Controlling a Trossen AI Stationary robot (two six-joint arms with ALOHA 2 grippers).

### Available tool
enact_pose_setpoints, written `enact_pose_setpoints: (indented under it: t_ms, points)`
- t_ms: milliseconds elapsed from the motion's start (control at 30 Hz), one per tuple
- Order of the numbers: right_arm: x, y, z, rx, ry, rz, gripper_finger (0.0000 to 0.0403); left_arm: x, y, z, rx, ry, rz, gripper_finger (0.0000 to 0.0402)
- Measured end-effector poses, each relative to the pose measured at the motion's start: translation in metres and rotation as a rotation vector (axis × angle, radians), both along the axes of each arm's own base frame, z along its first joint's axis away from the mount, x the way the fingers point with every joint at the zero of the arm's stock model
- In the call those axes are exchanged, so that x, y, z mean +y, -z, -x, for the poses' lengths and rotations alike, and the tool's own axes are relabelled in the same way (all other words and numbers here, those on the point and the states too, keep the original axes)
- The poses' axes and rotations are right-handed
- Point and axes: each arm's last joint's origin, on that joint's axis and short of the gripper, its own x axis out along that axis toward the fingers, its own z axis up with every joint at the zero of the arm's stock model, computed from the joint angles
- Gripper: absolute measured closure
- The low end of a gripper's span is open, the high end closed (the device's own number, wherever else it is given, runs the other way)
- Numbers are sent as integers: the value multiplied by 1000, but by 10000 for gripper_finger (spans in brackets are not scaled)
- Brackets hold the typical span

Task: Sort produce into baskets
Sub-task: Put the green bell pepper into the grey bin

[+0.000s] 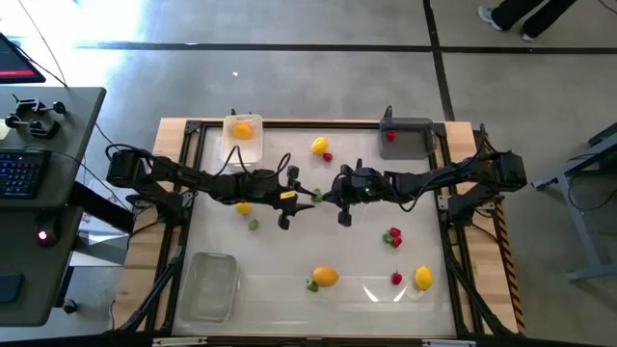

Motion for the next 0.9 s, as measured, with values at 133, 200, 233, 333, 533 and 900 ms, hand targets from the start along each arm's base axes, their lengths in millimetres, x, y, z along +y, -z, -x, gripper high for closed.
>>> enact_pose_setpoints:
  t_ms: [133,200,233,333,533,900]
  points:
    - [0,0,0,-2,-2,-1,403,-3,1,0,6,9,1,275]
    - [1,0,0,-3,-5,-1,403,-5,1,0,6,14,1,279]
    - [2,0,0,-4,-7,-1,403,-5,1,0,6,16,0,280]
    - [4,-1,-1,-9,-15,0,403,-6,0,0,5,15,0,286]
    - [7,-2,-2,-23,-24,4,403,-5,0,0,-1,-1,-35,303]
    - [3,-3,-2,-32,17,24,392,-2,0,0,4,-38,-118,333]
